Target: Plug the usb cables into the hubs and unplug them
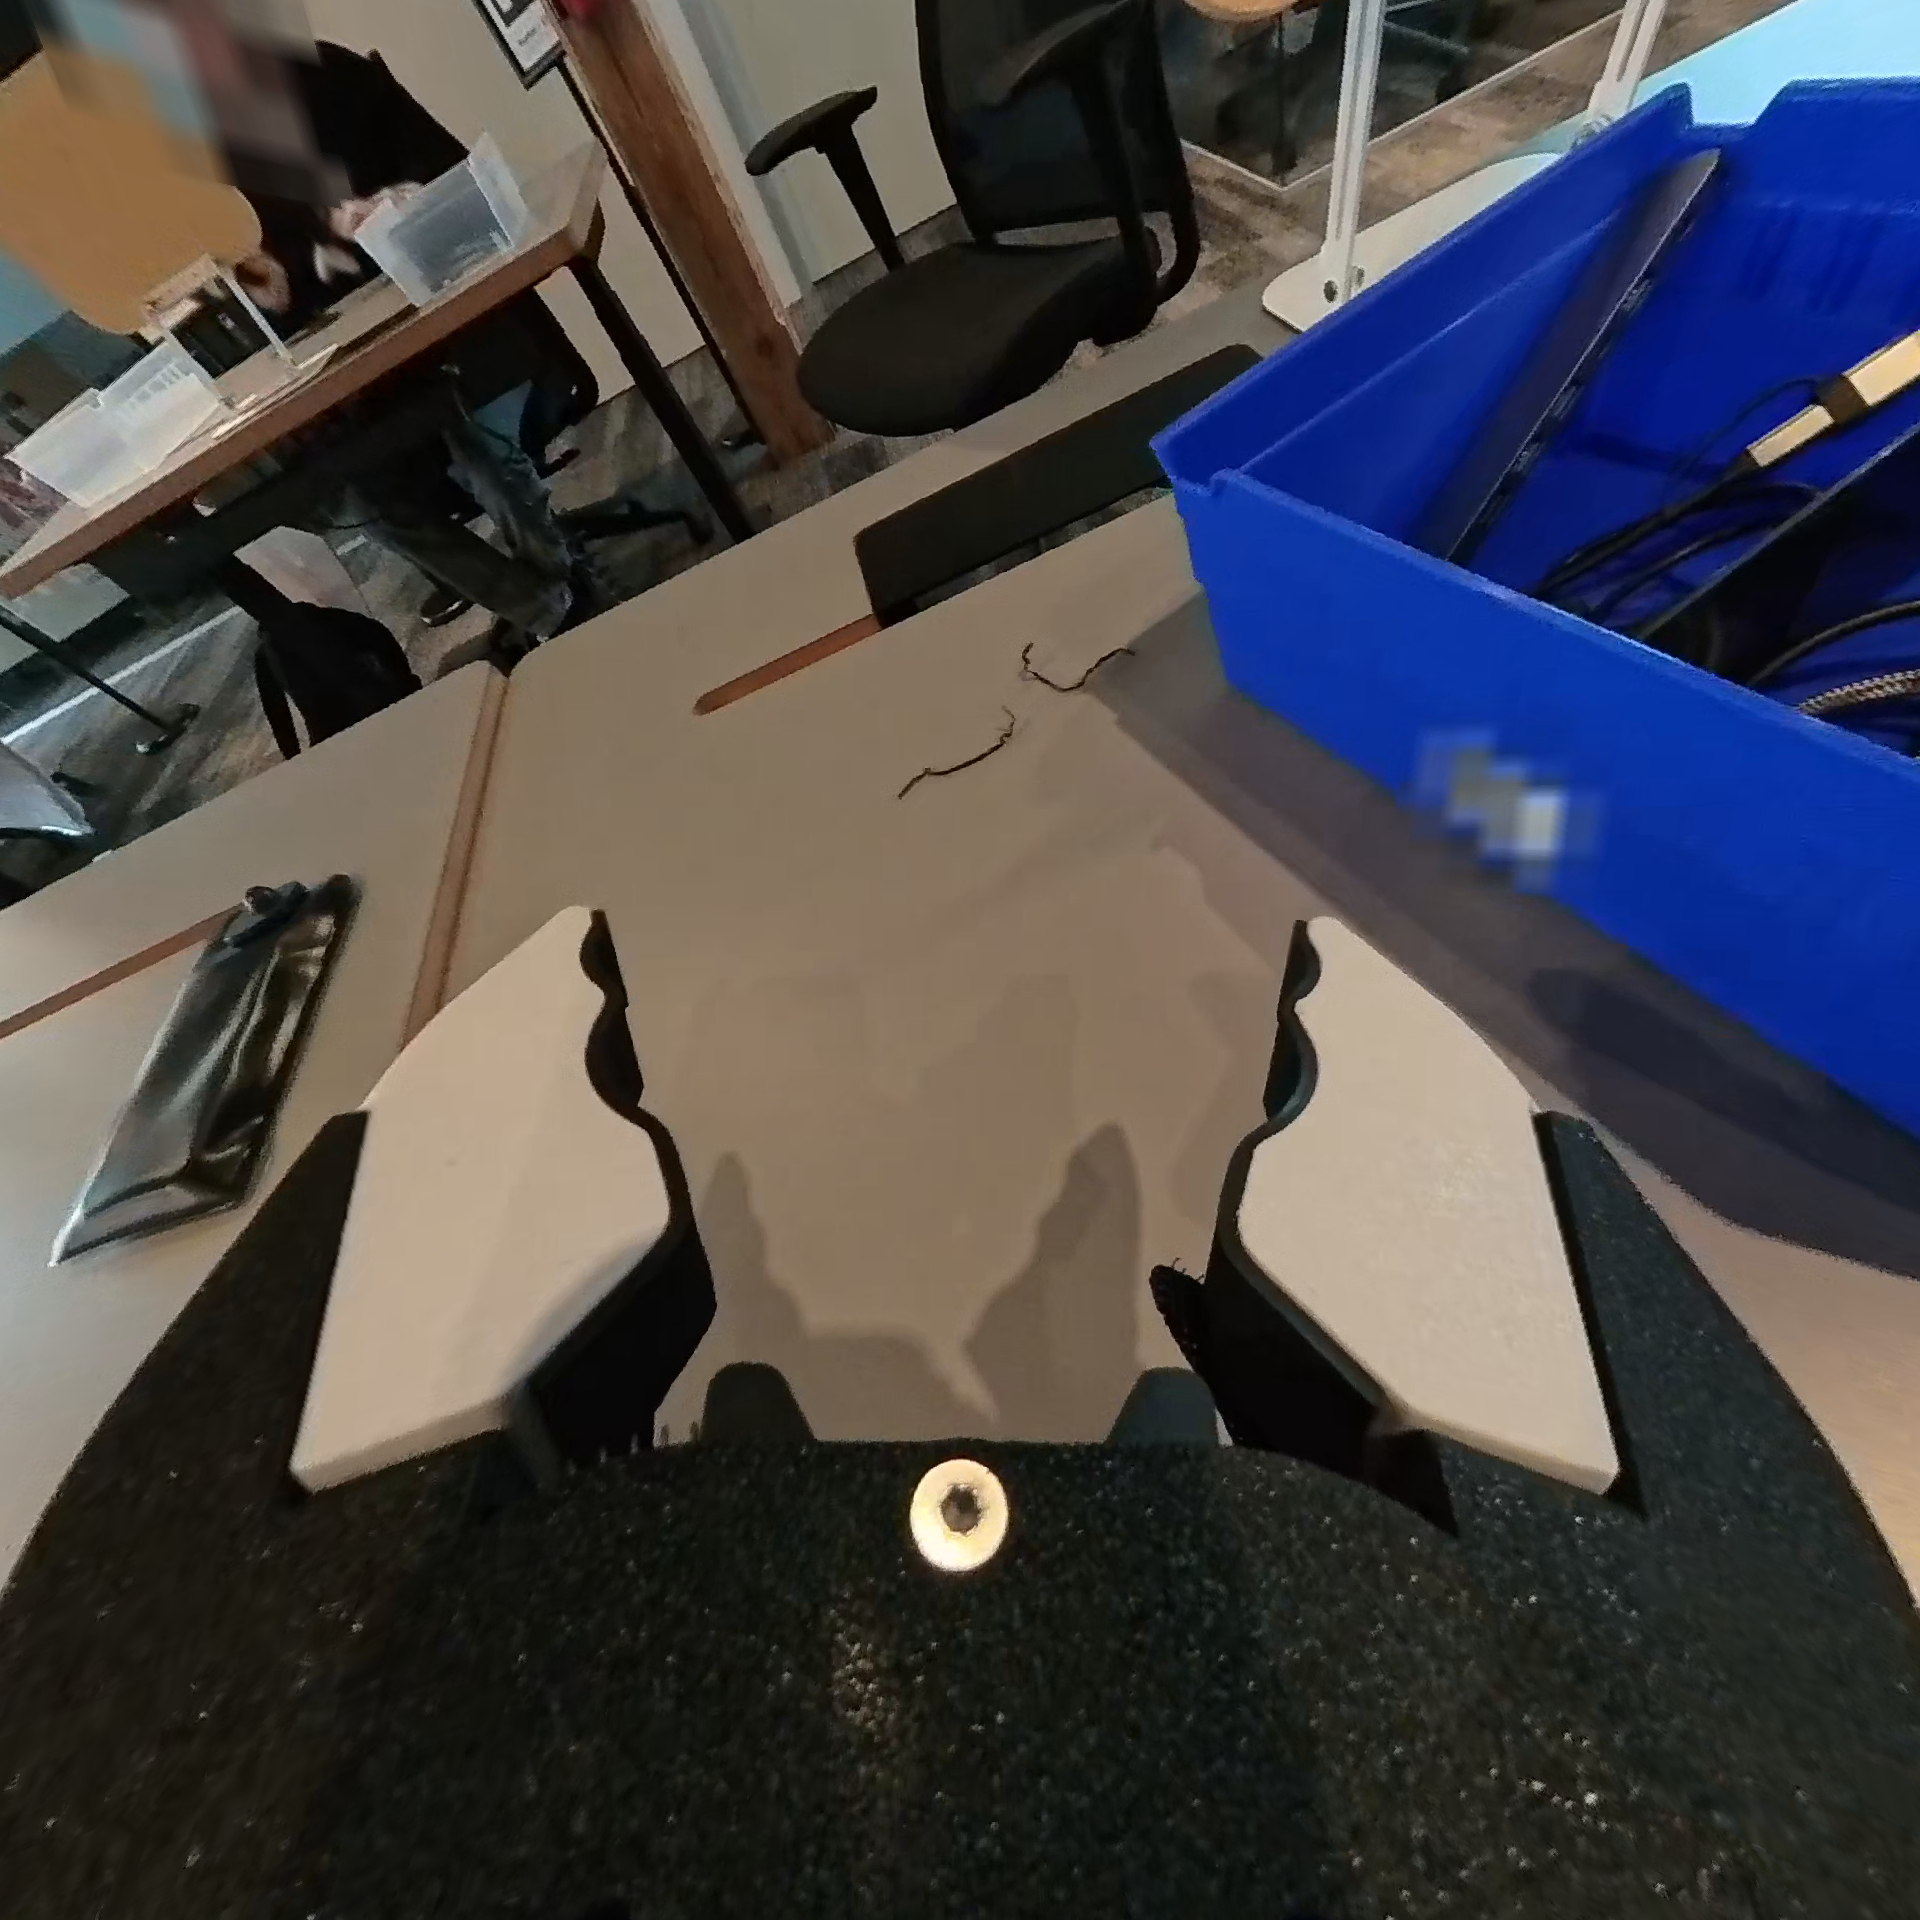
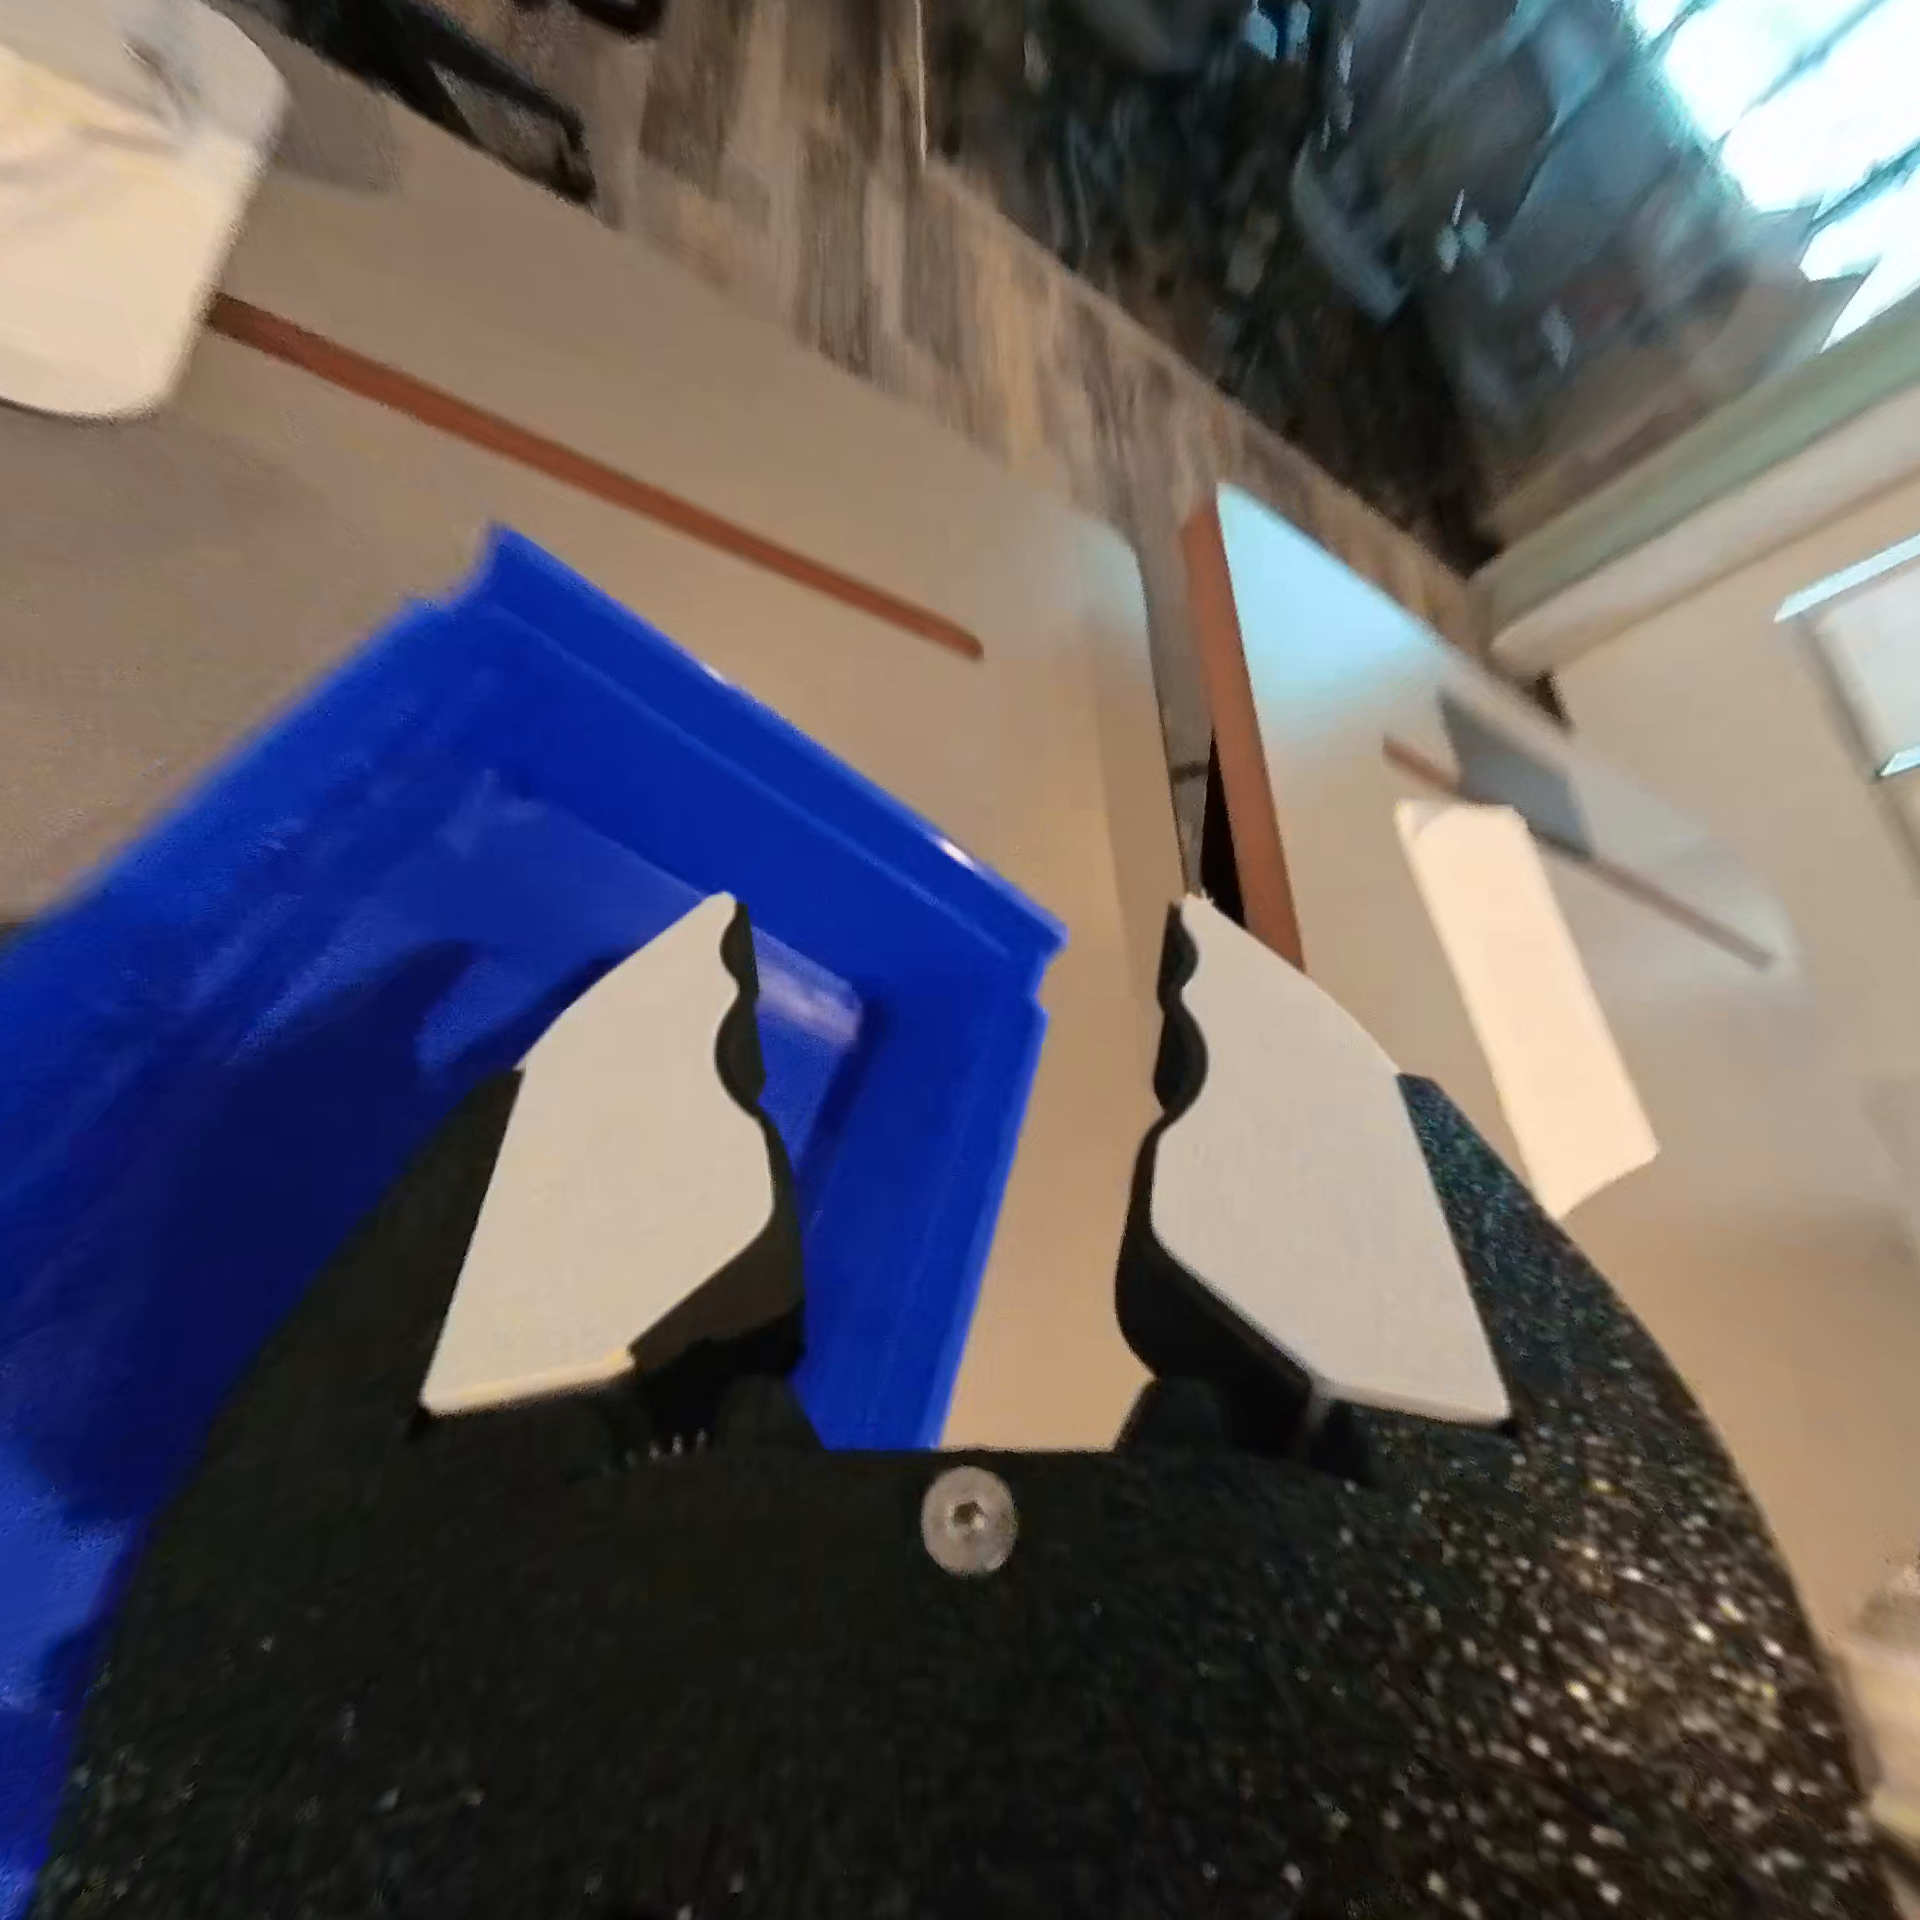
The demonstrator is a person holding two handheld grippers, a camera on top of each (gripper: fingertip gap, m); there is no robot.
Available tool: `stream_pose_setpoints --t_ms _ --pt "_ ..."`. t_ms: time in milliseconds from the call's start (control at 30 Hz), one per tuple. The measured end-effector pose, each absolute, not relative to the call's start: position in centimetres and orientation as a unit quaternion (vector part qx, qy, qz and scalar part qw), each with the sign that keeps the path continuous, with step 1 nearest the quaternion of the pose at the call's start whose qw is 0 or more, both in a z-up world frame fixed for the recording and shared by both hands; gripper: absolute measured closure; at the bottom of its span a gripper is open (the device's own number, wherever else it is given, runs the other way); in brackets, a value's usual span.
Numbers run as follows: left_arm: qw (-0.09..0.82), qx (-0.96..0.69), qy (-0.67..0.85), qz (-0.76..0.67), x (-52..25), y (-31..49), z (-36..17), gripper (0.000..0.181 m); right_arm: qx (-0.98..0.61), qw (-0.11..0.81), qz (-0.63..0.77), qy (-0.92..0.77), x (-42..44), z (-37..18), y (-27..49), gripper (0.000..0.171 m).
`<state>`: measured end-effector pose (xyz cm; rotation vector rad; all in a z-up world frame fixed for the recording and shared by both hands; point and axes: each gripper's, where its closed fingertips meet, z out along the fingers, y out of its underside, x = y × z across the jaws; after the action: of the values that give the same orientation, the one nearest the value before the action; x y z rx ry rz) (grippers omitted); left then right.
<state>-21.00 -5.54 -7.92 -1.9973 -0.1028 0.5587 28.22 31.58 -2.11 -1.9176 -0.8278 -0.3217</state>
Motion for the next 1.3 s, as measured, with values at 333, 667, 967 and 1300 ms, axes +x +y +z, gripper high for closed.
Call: stream_pose_setpoints --t_ms 333,667,967,1300 --pt "0.520 -0.817 -0.080 0.238 -24.0 -7.5 -7.0 0.063 -0.720 0.447 -0.003 -0.530 7.1 -3.4 24.0 0.102" --pt "0.528 -0.808 -0.115 0.235 -26.6 -9.2 -6.6 0.063 -0.788 0.212 0.058 -0.575 1.3 -13.7 22.2 0.129" --pt "0.523 -0.810 -0.124 0.233 -27.4 -9.6 -7.0 0.063 -0.853 0.177 0.121 -0.476 0.9 -14.2 20.1 0.166" --pt "0.522 -0.809 -0.134 0.234 -28.3 -10.4 -7.1 0.064 -0.851 0.217 0.199 -0.435 -5.4 -14.2 15.2 0.169"
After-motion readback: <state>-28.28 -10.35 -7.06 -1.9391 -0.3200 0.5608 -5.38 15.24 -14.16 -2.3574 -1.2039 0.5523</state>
